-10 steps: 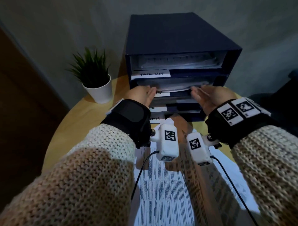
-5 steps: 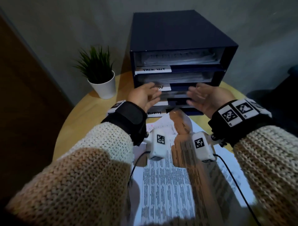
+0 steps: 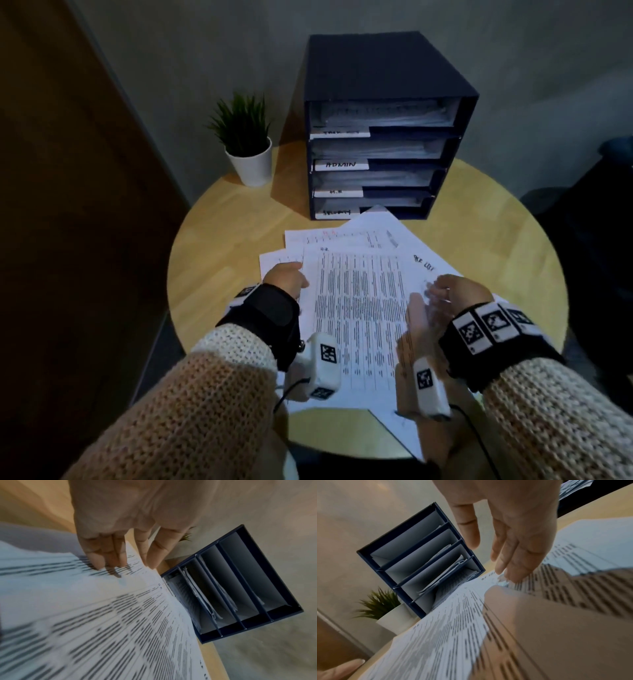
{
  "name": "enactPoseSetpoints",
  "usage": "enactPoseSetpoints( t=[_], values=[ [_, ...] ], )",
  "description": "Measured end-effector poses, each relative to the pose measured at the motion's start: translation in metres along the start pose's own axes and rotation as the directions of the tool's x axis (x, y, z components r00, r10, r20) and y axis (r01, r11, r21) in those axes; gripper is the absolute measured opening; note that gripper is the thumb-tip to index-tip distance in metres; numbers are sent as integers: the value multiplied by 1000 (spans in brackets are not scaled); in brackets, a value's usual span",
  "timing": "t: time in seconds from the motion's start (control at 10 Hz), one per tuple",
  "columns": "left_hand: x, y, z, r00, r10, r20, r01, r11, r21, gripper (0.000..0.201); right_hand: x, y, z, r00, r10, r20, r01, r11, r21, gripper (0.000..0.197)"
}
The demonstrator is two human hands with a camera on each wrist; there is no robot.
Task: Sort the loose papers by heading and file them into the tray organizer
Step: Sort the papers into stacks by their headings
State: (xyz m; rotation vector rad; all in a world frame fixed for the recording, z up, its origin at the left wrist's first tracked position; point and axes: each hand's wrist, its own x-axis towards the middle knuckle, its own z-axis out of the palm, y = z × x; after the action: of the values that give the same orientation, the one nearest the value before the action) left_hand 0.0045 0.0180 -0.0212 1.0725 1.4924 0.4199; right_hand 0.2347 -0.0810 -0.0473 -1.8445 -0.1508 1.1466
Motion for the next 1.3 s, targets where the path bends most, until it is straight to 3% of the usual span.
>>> enactPoseSetpoints(
  t=[0.1, 0.2, 0.3, 0.4, 0.5, 0.6, 0.7, 0.8, 1.0, 1.1, 1.2, 1.3],
  values=[
    [-4, -21, 6, 1000, -29, 5, 28, 998, 64, 48, -2, 17, 2, 998, -51, -45, 45, 991, -126, 37],
    [-8, -36, 15, 998, -53, -36, 52, 998, -22, 54, -4, 19, 8, 988, -130, -87, 99, 952, -291, 42],
    [-6, -37, 19, 999, 25, -44, -25, 1000, 11, 48, 1, 19, 8, 979, -155, -130, 105, 939, -328, 45],
    [0, -35, 25, 989, 144, -34, -140, 985, 97, 31, 9, 16, 5, 982, -146, -116, 99, 935, -340, 44],
    [4, -29, 25, 986, 166, -28, -163, 982, 90, 31, 13, 11, 2, 977, -161, -138, 101, 925, -365, 36],
    [11, -26, 22, 986, 153, 62, -155, 988, 25, 22, 18, 9, 3, 977, -184, -104, 104, 848, -520, 25],
    [30, -26, 3, 982, 145, -118, -139, 989, 55, 15, 21, 12, 7, 979, -186, -88, 95, 786, -610, 32],
    [49, -28, -23, 941, 73, -331, -44, 995, 95, 28, 22, 14, 9, 982, -177, -60, 88, 721, -687, 22],
    [54, -26, -31, 948, -58, -313, 60, 998, -3, 43, 22, 16, 12, 989, -145, -36, 81, 718, -691, 37],
    [51, -29, -22, 948, 25, -319, -29, 1000, -9, 25, 23, 17, 12, 987, -158, -25, 98, 719, -688, 32],
    [45, -29, -15, 919, 181, -349, -211, 976, -48, 9, 25, 17, 11, 986, -164, -28, 106, 751, -652, 23],
    [43, -22, -14, 884, 287, -370, -328, 943, -50, 12, 29, 17, 10, 979, -195, -63, 126, 816, -564, 27]
  ],
)
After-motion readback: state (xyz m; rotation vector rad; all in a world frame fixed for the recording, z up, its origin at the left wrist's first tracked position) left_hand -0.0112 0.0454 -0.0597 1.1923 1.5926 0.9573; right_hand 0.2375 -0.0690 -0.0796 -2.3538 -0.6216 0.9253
